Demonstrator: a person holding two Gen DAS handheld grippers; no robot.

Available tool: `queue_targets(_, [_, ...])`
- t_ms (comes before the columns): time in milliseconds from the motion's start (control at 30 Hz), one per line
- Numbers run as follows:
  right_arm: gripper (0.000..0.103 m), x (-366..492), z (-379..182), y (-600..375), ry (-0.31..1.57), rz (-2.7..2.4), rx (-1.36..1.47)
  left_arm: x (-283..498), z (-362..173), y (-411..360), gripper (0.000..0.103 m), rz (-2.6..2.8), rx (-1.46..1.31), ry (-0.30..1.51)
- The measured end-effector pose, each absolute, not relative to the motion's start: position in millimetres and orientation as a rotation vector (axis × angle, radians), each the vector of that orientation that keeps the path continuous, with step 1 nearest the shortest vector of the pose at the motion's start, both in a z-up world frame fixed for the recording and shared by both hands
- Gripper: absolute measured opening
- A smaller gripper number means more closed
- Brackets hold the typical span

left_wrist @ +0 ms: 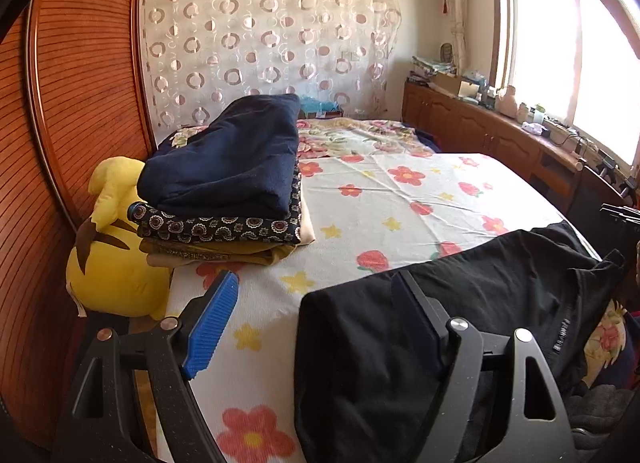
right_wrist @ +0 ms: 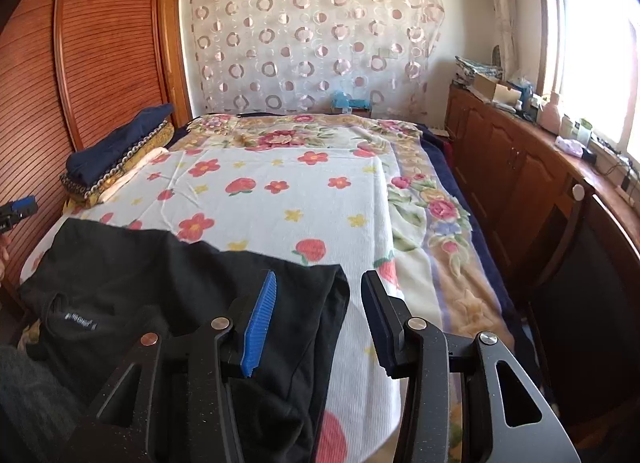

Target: Fold small clothes

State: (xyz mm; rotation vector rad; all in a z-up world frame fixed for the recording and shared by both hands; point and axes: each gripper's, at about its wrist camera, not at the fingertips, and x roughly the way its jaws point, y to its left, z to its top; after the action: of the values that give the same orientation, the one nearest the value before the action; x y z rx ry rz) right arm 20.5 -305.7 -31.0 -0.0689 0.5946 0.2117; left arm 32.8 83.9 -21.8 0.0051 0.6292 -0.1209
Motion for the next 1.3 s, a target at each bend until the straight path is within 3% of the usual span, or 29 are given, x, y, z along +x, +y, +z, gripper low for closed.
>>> queue_targets(267, [0.047, 74, -61, -304, 0.71, 0.253, -0.033, 71, -50, 88, 0.08, -0.107, 0.001, 0.739])
queue_targets(467, [0.054, 104, -76, -295, 0.81, 0.239, -0.067, 83, -74, 88, 0.08, -0.111, 0.009, 0.846])
queue_targets(933, [0.058, 114, -77, -290, 0.817, 0.279, -0.101, 79, -87, 84, 0.08, -0.156, 0.008, 0.891])
queue_targets(1000, [0.058, 115, -77, -290, 0.824, 0.289, -0.104, 78, -86, 83, 0.072, -0.174, 0.012, 0.888])
queue_targets(1067, [0.058, 116, -78, -290, 0.829, 0.301, -0.107, 78, -84, 80, 0.053, -0.201, 0.015, 0.889])
queue_targets(1133, [0.053, 116, -78, -290, 0.832, 0.305, -0.102, 76, -82, 75, 0.043, -0.234, 0.024, 0.893])
queue_targets(1200, [0.043, 115, -78, -289, 0.838, 0.298, -0.102, 74, -81, 72, 0.036, -0.242, 0.035, 0.889])
queue_targets(1267, [0.023, 113, -78, -286, 0.835, 0.31, -0.106, 71, -81, 71, 0.023, -0.262, 0.024, 0.88])
queue_targets(1300, [0.019, 111, -78, -284, 0.835, 0.32, -0.104, 69, -81, 70, 0.02, -0.266, 0.022, 0.875])
